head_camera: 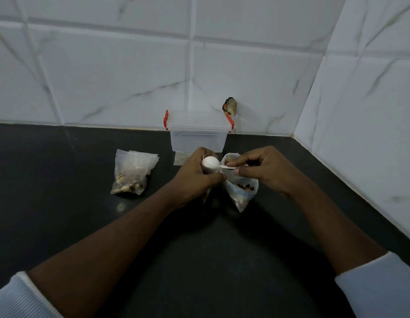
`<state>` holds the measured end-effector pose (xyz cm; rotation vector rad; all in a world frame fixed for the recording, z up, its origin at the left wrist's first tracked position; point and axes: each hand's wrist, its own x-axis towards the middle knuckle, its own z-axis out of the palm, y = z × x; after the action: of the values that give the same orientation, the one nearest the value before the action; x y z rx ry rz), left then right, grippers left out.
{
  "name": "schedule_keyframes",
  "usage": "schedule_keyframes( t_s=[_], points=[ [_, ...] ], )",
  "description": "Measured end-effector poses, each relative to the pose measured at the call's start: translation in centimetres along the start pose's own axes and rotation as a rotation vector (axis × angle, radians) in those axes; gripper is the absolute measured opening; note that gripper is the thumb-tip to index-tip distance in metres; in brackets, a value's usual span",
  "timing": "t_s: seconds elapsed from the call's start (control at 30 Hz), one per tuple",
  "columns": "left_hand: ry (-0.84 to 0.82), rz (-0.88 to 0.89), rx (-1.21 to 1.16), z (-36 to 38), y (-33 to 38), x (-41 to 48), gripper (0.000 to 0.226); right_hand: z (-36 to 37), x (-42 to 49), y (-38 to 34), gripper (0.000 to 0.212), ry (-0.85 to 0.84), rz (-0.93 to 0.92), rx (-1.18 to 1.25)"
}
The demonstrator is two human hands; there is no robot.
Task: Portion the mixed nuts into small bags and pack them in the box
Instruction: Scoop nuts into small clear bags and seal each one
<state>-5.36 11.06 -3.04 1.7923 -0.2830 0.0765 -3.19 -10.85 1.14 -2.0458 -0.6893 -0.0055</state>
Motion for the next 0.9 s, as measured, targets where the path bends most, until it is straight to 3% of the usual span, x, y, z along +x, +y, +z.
schedule_keyframes(
  t_s=[0.17,0.27,0.4,0.5,0.57,0.63,0.73,0.9],
  points=[
    [-0.007,0.008,0.004,-0.1,0.0,-0.1,0.050,-0.5,0.0,-0.3,0.024,0.091,-0.075,-0.018],
    [-0.034,-0.014,0.008,-0.2,0.2,-0.2,0.048,-1.7,-0.1,0.0,0.021,0.173,-0.067,-0.191],
    [-0.131,-0.073,-0.115,-0.4,0.8,-0.6,0.042,-2.8,-0.3,1.1,0.025,0.068,0.061,-0.556],
    [-0.107,-0.125,-0.167,-0.6,0.9,-0.8,0.061,-2.8,-0.3,1.3,0.021,-0.062,0.120,-0.659],
    [-0.095,-0.156,-0.191,-0.8,0.9,-0.8,0.075,-2.5,-0.1,1.1,0.009,-0.054,0.089,-0.699],
    [-0.096,-0.168,-0.209,-0.8,1.0,-1.0,0.082,-1.8,-0.1,-0.1,0.019,0.020,-0.011,-0.612],
    [-0.100,-0.105,-0.269,-0.6,1.4,-1.5,0.078,1.2,-0.2,-2.6,0.015,-0.022,-0.082,-0.249],
    [0.042,-0.096,-0.284,-1.3,1.6,-2.3,0.083,5.3,0.6,-3.4,0.005,0.083,-0.219,-0.307]
  ],
)
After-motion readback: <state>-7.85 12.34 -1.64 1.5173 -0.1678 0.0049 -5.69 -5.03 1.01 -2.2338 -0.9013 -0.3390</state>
